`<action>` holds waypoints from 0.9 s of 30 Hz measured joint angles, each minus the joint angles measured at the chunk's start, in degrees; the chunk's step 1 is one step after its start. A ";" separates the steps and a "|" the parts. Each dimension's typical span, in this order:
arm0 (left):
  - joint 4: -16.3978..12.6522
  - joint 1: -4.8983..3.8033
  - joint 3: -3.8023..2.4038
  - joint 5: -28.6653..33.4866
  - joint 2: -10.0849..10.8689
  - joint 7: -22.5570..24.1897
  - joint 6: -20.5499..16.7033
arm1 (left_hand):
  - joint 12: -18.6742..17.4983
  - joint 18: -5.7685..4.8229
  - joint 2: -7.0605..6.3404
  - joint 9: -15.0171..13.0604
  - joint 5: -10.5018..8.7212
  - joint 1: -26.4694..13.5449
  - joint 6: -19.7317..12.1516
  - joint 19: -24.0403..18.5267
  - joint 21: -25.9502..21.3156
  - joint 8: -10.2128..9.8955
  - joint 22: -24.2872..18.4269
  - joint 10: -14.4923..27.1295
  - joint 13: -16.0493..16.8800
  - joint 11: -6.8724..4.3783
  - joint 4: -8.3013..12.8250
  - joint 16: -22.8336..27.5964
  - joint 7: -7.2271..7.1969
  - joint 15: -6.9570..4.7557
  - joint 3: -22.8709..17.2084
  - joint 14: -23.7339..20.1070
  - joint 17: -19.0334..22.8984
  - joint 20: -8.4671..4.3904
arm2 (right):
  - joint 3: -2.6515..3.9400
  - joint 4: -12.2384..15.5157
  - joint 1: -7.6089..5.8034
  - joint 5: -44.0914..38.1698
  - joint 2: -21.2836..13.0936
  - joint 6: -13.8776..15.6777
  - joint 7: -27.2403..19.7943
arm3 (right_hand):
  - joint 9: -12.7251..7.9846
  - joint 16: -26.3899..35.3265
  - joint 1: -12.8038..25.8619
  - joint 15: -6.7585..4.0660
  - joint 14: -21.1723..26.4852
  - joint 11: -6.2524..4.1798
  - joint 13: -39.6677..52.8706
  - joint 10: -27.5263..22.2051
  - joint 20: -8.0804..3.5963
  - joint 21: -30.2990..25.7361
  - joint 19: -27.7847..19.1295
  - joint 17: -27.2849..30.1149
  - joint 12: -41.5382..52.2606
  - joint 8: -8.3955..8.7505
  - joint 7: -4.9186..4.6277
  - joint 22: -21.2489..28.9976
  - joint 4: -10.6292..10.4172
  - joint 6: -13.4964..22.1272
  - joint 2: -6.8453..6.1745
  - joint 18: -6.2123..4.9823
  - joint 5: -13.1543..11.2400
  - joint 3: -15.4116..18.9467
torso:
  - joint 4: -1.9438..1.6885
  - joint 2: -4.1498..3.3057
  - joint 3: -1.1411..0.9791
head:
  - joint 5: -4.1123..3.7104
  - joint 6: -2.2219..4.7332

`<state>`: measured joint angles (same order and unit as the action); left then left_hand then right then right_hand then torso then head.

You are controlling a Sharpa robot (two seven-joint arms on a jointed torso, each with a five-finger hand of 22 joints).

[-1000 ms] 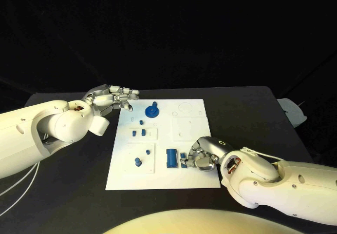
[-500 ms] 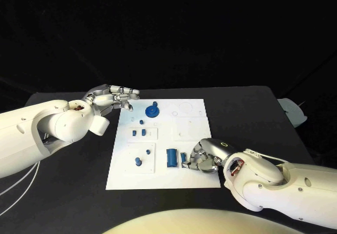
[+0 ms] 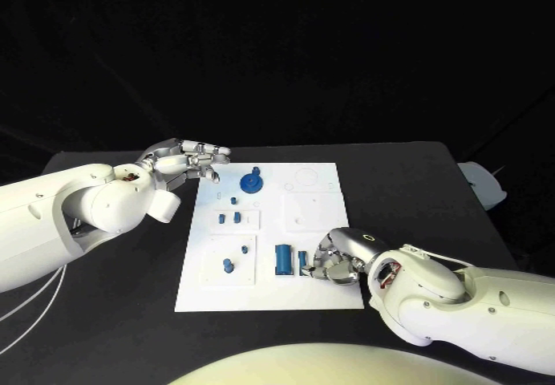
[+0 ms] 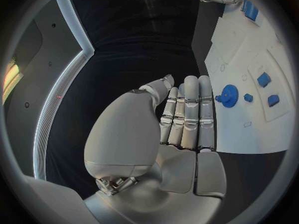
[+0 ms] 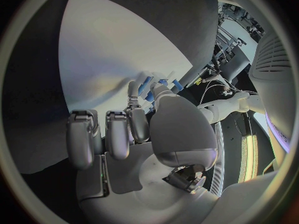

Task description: Assemble the parts on the task board

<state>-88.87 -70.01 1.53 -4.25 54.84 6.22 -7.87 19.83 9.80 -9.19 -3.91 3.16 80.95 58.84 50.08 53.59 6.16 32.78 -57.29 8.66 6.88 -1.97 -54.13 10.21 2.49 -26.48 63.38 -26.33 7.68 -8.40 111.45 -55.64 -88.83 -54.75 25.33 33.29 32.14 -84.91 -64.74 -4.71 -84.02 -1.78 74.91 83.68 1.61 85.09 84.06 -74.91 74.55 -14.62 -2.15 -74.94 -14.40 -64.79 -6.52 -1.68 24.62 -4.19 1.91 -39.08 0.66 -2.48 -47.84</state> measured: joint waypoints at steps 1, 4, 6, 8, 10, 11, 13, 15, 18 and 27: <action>0.00 0.00 0.00 0.00 0.00 0.00 0.00 | 0.00 0.00 0.00 0.00 0.00 0.00 0.00 0.00 0.00 0.00 0.00 0.00 0.00 0.00 0.00 0.00 0.00 0.00 0.00 0.00 0.00 0.00 | 0.00 -0.20 0.00 0.00 0.16 -0.05 0.00 | 0.00 0.00 0.00 0.00 0.00 0.00 0.00 0.00 0.00 0.00 0.00 0.00 0.00 0.00 0.00 0.00 0.00 0.00 0.00 0.00 0.00 0.00 | -0.01 0.00 0.01 | -0.02 -0.01; -0.02 0.00 0.00 0.00 0.01 0.00 0.00 | 0.00 -0.01 0.00 0.00 0.00 0.00 0.00 0.00 0.00 0.00 0.00 0.00 0.00 0.00 0.00 0.00 0.00 0.00 0.00 0.00 0.00 0.00 | 0.00 -0.88 0.01 -0.01 0.65 -0.21 0.00 | 0.01 0.00 0.00 0.00 0.00 0.00 0.00 0.00 0.01 0.00 -0.01 0.00 0.00 0.00 0.00 0.01 0.15 0.00 0.00 0.00 0.00 0.15 | -0.02 0.00 0.00 | -0.03 -0.02; -0.02 0.00 0.00 0.00 0.02 -0.01 0.01 | 0.00 0.00 0.00 0.00 0.00 0.00 0.00 0.00 0.00 0.00 0.00 0.00 0.00 0.00 0.00 0.00 0.00 0.00 0.00 0.00 0.00 0.00 | 0.00 -1.17 0.02 -0.01 0.87 -0.31 0.00 | 0.07 0.00 0.00 0.00 0.00 0.00 0.00 0.00 0.01 0.00 -0.01 0.00 0.00 0.00 0.00 0.01 0.15 0.00 0.00 0.00 0.00 0.15 | -0.02 0.00 -0.01 | -0.03 -0.04; -0.03 0.00 0.00 0.00 0.03 -0.01 0.01 | 0.00 0.00 0.00 0.00 0.00 0.00 0.00 0.00 0.00 0.00 0.00 0.00 0.00 0.00 0.00 0.00 0.00 0.00 0.00 0.00 0.00 0.00 | 0.00 -1.28 0.03 -0.01 1.03 -0.37 -0.01 | 0.11 0.00 -0.01 0.00 0.00 0.00 0.00 0.00 0.01 0.00 -0.01 0.00 0.00 0.00 0.00 0.01 0.15 0.00 0.02 0.00 0.00 0.15 | -0.02 0.00 -0.01 | -0.03 -0.04; -0.03 0.00 0.00 0.00 0.06 -0.01 0.01 | 0.00 0.00 0.00 0.00 0.00 0.00 0.00 0.00 0.00 0.00 -0.01 0.03 0.00 -0.03 0.00 -0.01 0.00 0.00 0.00 0.00 0.00 0.00 | 0.00 -1.25 0.03 -0.01 1.09 -0.39 -0.03 | 0.11 0.00 -0.23 0.00 0.00 0.00 0.00 0.00 0.02 0.00 -0.02 0.00 0.00 0.00 0.00 0.01 0.15 0.00 0.23 0.00 0.00 0.15 | -0.02 0.01 -0.01 | -0.03 -0.04; -0.03 0.00 0.00 0.00 0.07 -0.01 0.01 | 0.00 0.00 0.10 0.00 0.00 -0.10 -0.12 0.00 0.00 0.00 -0.06 0.22 0.01 -0.21 0.00 -0.23 -0.12 0.00 0.00 0.00 0.01 0.00 | 0.00 -1.17 0.03 -0.01 1.08 -0.39 -0.03 | 0.11 0.00 -0.23 0.00 0.00 0.00 0.00 0.00 0.02 0.00 -0.02 0.00 0.00 0.00 0.00 0.01 0.15 0.00 0.23 0.00 0.00 0.15 | -0.01 0.01 -0.01 | -0.03 -0.01; -0.03 0.00 0.00 0.00 0.08 -0.01 0.01 | 0.00 0.00 0.17 0.00 0.00 -0.18 -0.20 0.20 0.00 0.00 -0.09 0.21 0.04 -0.21 0.00 -0.23 -0.20 0.00 0.00 0.00 0.05 0.20 | 0.00 -0.86 0.03 -0.01 1.00 -0.38 -0.04 | 0.10 0.00 -0.23 0.00 0.00 0.00 0.00 0.00 0.02 0.00 -0.02 0.01 -0.01 0.00 0.01 0.01 0.15 0.00 0.23 0.00 0.00 0.15 | 0.01 0.02 -0.01 | -0.03 0.07; -0.03 0.00 0.00 0.00 0.10 -0.01 0.02 | 0.00 0.00 0.23 0.00 0.00 -0.23 -0.20 0.20 0.00 0.00 -0.09 0.21 0.04 -0.21 0.00 -0.23 -0.20 0.00 0.00 0.00 0.05 0.20 | 0.01 -0.34 0.04 -0.01 0.67 -0.27 -0.12 | 0.10 0.00 -0.23 0.00 0.00 0.00 0.00 0.00 0.02 0.00 -0.02 0.00 -0.01 0.00 0.00 0.01 0.15 0.00 0.23 0.00 0.00 0.15 | 0.01 0.03 -0.01 | -0.03 0.10; -0.07 0.00 0.02 0.00 0.22 -0.01 0.03 | 0.00 0.00 0.23 0.00 0.00 -0.23 -0.20 0.20 0.00 0.00 -0.09 0.21 0.04 -0.21 0.00 -0.23 -0.20 0.00 0.00 0.00 0.05 0.20 | 0.02 0.22 -0.11 0.13 -0.42 0.31 -0.54 | 0.10 0.00 -0.23 0.00 0.00 0.00 0.00 0.00 0.02 0.00 -0.02 0.01 -0.01 0.00 0.00 0.01 0.07 0.00 0.23 0.00 0.00 0.71 | 0.03 0.07 -0.01 | -0.01 0.19; -0.01 0.06 0.32 0.28 0.35 0.59 -0.16 | 0.48 0.00 0.23 0.00 0.00 -0.23 -0.20 0.20 -0.43 0.22 -0.32 0.21 0.10 -0.21 -0.27 -0.23 -0.20 0.06 0.27 -0.55 0.22 0.20 | 0.05 -4.00 -4.66 9.40 -2.03 6.28 -13.36 | -0.01 6.34 -4.79 0.35 0.08 1.33 -1.78 -5.74 0.53 -14.13 -2.24 2.41 -12.30 1.13 -1.74 0.02 0.83 3.81 1.79 -1.83 0.00 1.73 | 0.18 0.69 0.42 | -0.19 1.82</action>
<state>-88.88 -69.95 1.85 -3.97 55.19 6.82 -8.03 20.32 9.80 -8.96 -3.91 3.15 80.72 58.64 50.28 53.17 6.39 32.46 -57.08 8.76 6.67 -2.24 -54.36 10.01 2.55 -26.21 62.83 -26.11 7.88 -8.35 107.45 -60.30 -79.43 -56.78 31.61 19.93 32.13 -78.57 -69.53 -4.36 -83.95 -0.45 73.13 77.94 2.14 70.96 81.82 -72.51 62.25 -13.49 -3.89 -74.91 -13.56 -60.98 -4.73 -3.51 24.62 -2.46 2.09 -38.39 1.08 -2.67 -46.02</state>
